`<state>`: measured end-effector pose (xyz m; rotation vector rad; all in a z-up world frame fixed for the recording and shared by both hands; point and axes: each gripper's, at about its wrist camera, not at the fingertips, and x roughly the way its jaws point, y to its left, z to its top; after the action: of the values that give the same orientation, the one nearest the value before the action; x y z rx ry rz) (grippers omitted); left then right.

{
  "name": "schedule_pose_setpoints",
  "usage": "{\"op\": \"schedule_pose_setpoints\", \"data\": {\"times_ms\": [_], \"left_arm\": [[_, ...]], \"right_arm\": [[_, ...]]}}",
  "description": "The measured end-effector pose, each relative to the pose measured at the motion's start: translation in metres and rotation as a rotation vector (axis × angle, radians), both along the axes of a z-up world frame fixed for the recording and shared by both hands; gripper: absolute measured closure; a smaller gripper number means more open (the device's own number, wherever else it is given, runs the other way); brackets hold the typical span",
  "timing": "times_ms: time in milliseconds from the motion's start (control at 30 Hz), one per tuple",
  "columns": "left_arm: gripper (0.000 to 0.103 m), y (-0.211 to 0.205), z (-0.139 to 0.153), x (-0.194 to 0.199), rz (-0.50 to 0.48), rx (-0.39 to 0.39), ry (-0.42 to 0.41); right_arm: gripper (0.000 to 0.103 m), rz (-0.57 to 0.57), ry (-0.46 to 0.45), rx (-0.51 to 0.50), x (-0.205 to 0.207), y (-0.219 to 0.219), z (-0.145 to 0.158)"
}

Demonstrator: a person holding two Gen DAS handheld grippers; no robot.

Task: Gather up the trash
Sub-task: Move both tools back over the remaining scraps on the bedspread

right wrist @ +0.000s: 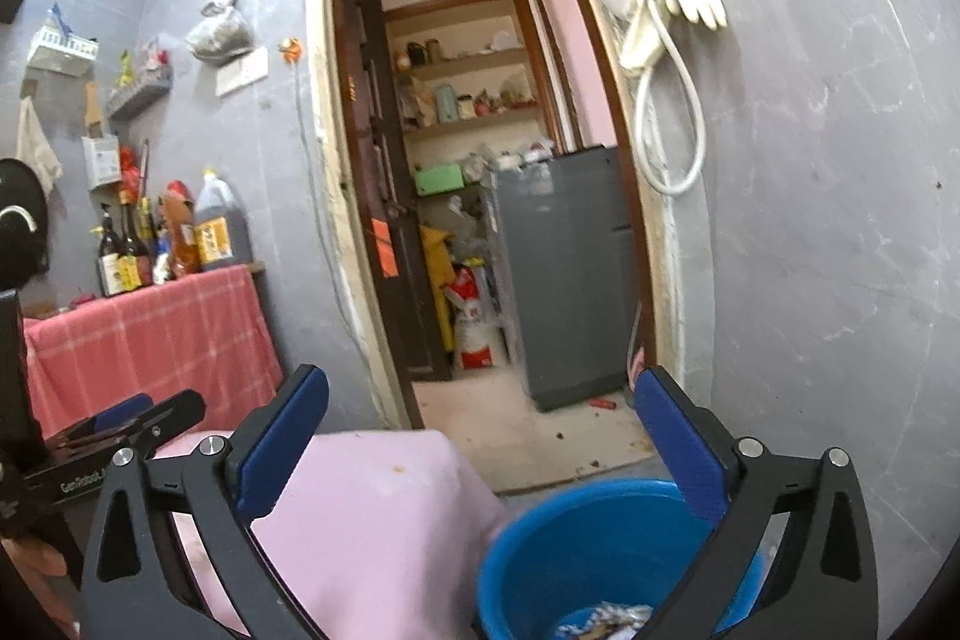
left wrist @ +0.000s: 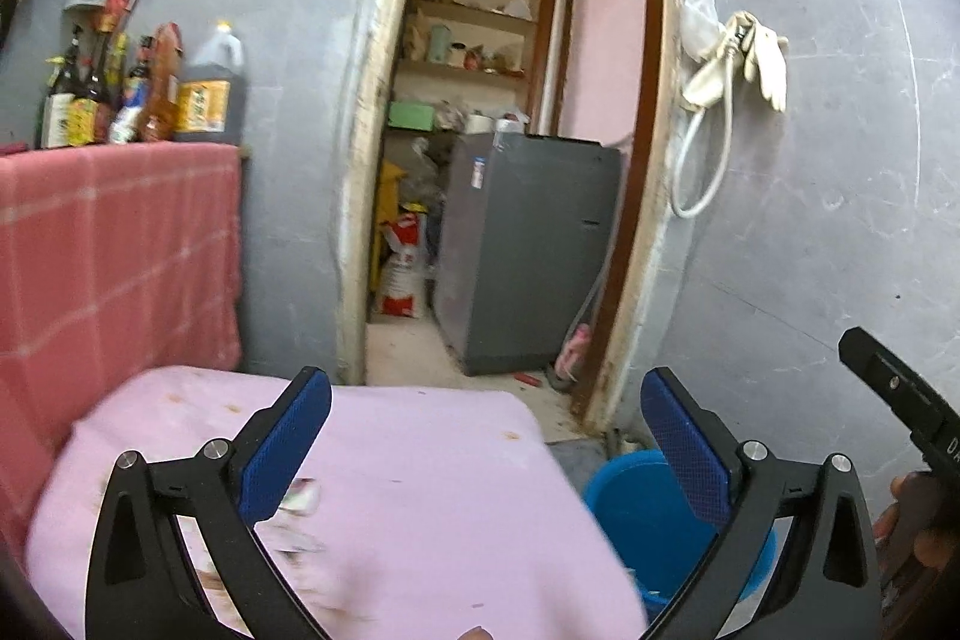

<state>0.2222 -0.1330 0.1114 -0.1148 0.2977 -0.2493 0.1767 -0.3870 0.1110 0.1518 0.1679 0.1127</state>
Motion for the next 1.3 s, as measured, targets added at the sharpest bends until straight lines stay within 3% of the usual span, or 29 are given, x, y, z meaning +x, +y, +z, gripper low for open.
{"op": "schedule_pose_setpoints", "data": {"times_ms": [333, 667, 933, 1300], "left_arm": [[0.002, 0.072, 0.007, -0.031, 0.117, 0.011, -0.031], [0.002, 0.141, -0.014, -0.051, 0.251, 0.031, -0.009], [0.002, 0.169, -0.057, -0.043, 0.274, 0.076, 0.1], [0.002, 0.182, -0.101, -0.012, 0.233, 0.069, 0.309]], "right_arm": [[0.0, 0.103, -0.076, -0.041, -0.003, 0.071, 0.006], [0.0, 0.222, -0.048, -0.056, 0.009, 0.135, -0.012], [0.0, 0.283, 0.029, -0.101, 0.029, 0.165, -0.039], [0.0, 0.374, 0.242, -0.12, 0.071, 0.182, -0.089]]}}
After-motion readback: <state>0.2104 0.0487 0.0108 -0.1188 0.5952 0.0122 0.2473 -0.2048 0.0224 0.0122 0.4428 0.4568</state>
